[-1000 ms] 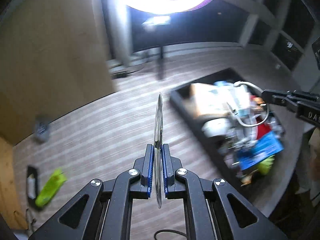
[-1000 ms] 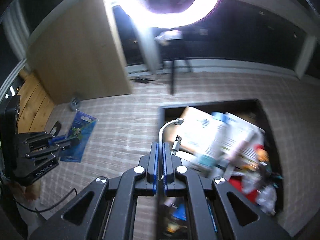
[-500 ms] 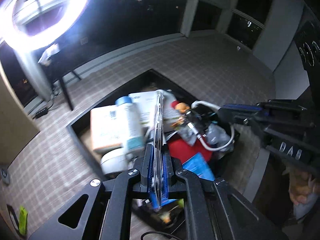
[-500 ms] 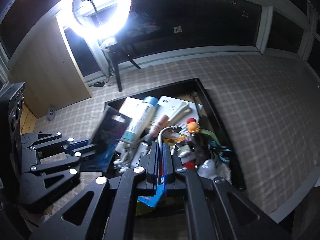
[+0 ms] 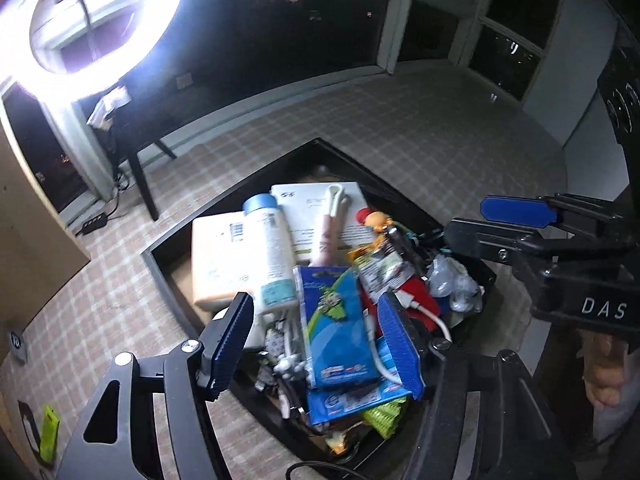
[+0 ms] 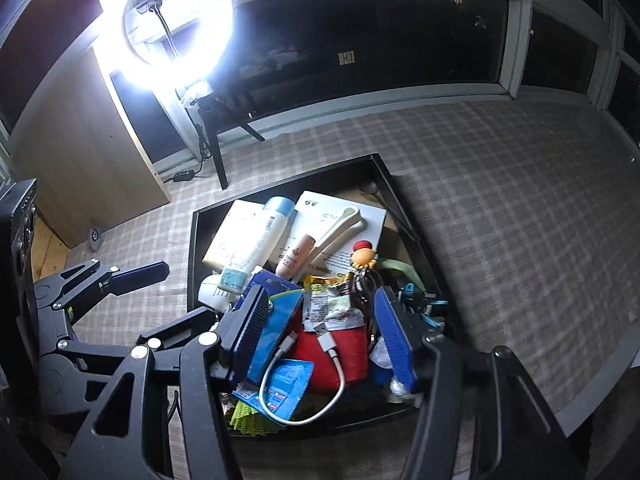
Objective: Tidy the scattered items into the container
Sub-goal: 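Move both tools back toward the black pouch and yellow-green tube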
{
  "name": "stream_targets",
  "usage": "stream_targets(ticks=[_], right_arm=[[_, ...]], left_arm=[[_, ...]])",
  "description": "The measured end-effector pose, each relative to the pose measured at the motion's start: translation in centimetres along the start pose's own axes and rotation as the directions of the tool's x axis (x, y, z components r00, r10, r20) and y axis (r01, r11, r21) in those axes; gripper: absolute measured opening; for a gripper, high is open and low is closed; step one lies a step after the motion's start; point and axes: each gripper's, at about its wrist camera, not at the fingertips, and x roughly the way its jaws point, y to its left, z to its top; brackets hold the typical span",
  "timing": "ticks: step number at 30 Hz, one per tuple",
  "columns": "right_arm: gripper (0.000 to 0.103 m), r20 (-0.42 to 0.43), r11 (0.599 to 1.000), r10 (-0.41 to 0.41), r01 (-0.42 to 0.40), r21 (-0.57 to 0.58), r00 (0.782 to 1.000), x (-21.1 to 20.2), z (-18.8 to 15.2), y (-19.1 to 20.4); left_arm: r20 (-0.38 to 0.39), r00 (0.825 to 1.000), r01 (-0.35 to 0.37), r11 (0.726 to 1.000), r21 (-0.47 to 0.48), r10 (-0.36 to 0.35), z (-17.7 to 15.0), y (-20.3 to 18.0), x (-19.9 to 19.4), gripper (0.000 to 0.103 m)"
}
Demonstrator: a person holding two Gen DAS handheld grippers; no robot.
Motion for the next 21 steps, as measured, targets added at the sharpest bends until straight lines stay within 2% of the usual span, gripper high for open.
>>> stream_targets(ticks=[6,12,21], right_arm=[[0.055,-0.002,0.999,0.034,-0.034,-0.035,0.999,1.0,-0.1,2.7],[0.055,-0.029,0.993,0.069,-0.071,-0.097,0.997,2.5,-0.1,7.2],[0.055,-0.083,0.968,0.133,-0.147,-0.202,0.988,5.4,-0.4,17.0]], left_arm=[[-0.007,0.998,-0.062,0.997,-0.040,0.061,-2.0,3.4,-0.9,0.062],[-0.030,0.993,-0.121,0.984,-0.132,0.118,-5.1,9.4,-2.1,0.062],[-0.064,0.974,-0.226,0.934,-0.276,0.217,-11.4,19.8,-5.6,0.062]])
